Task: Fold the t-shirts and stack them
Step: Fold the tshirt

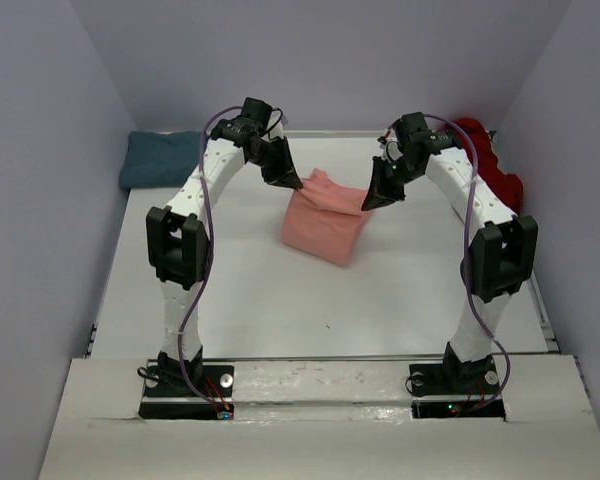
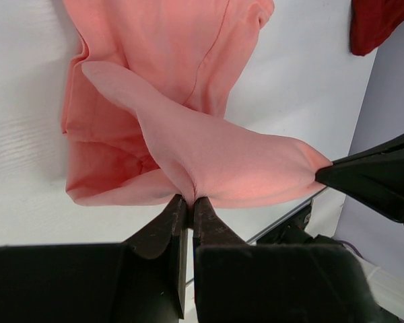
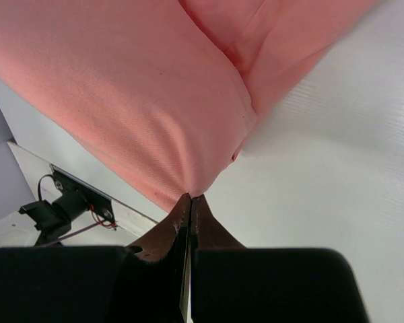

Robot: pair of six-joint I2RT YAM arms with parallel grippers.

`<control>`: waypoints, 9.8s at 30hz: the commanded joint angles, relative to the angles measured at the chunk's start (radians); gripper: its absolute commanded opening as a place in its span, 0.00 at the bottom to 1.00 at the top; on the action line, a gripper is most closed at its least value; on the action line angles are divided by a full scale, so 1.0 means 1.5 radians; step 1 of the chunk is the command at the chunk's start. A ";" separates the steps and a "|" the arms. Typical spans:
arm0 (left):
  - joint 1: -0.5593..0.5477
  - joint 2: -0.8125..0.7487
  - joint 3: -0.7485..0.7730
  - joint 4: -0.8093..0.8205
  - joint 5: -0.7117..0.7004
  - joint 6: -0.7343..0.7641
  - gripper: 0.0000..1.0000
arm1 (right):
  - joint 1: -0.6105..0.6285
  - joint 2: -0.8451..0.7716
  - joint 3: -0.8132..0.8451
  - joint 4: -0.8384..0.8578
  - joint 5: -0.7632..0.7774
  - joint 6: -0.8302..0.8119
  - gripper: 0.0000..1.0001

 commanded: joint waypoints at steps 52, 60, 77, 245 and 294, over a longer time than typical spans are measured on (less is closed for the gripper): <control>0.054 0.265 0.102 0.432 0.003 -0.137 0.99 | -0.099 0.397 0.236 0.322 0.066 0.048 0.71; 0.055 0.163 0.014 0.381 -0.021 -0.077 0.99 | -0.099 0.312 0.200 0.324 0.063 0.039 0.73; 0.058 0.130 -0.034 0.354 0.002 -0.041 0.99 | -0.161 0.141 0.000 0.393 -0.085 0.098 0.84; -0.100 -0.080 -0.325 0.249 0.202 -0.011 0.00 | 0.041 0.124 -0.239 0.417 -0.219 0.100 0.00; -0.099 -0.060 -0.415 0.268 0.174 0.050 0.00 | 0.009 0.009 -0.388 0.474 -0.291 0.072 0.00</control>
